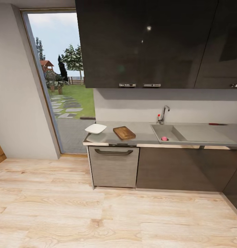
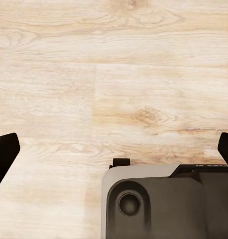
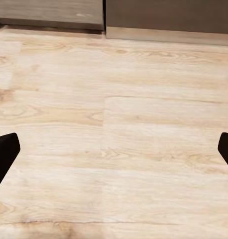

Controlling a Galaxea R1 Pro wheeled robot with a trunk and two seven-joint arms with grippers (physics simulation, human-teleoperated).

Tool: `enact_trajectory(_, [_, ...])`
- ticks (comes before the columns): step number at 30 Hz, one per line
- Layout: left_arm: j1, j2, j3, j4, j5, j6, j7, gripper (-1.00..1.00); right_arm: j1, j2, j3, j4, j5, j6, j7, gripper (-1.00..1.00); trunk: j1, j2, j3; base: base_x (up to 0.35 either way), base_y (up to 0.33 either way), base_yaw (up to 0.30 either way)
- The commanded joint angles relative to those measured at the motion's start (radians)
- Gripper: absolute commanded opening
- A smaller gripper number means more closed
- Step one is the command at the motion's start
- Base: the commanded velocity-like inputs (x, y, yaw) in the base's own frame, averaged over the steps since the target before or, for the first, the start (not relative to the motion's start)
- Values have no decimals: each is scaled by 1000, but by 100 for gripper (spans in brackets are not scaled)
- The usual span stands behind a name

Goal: In the kitchen, take the Vidalia onion out of the sink, dice it on the chopping board with the paring knife, put the diced onion into the bowl on the countertop, then place both the paring knife and the chopping board into the sink.

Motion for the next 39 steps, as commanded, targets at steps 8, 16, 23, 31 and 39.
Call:
enact_trajectory(8, [-1, 0, 1, 2, 1, -3, 0, 100, -1, 1, 0, 0, 0, -4, -1, 100, 1, -2, -2, 0, 0, 0])
enact_trajectory(16, [-1, 0, 1, 2, 1, -3, 0, 100, -1, 3, -3, -63, 3, 8, -50, 100, 1, -2, -2, 0, 0, 0])
enact_trajectory(23, [-1, 0, 1, 2, 1, -3, 0, 100, -2, 11, 2, -483, 34, 371, -202, 100, 1, -2, -2, 0, 0, 0])
enact_trajectory(31, [-1, 0, 0, 2, 1, -3, 0, 100, -28, 15, 3, -918, 41, 741, -222, 100, 1, -2, -2, 0, 0, 0])
enact_trajectory(39, [-1, -1, 0, 2, 0, -3, 0, 100, -421, 153, 24, -994, 70, 1160, -244, 100, 1, -2, -2, 19, 13, 0])
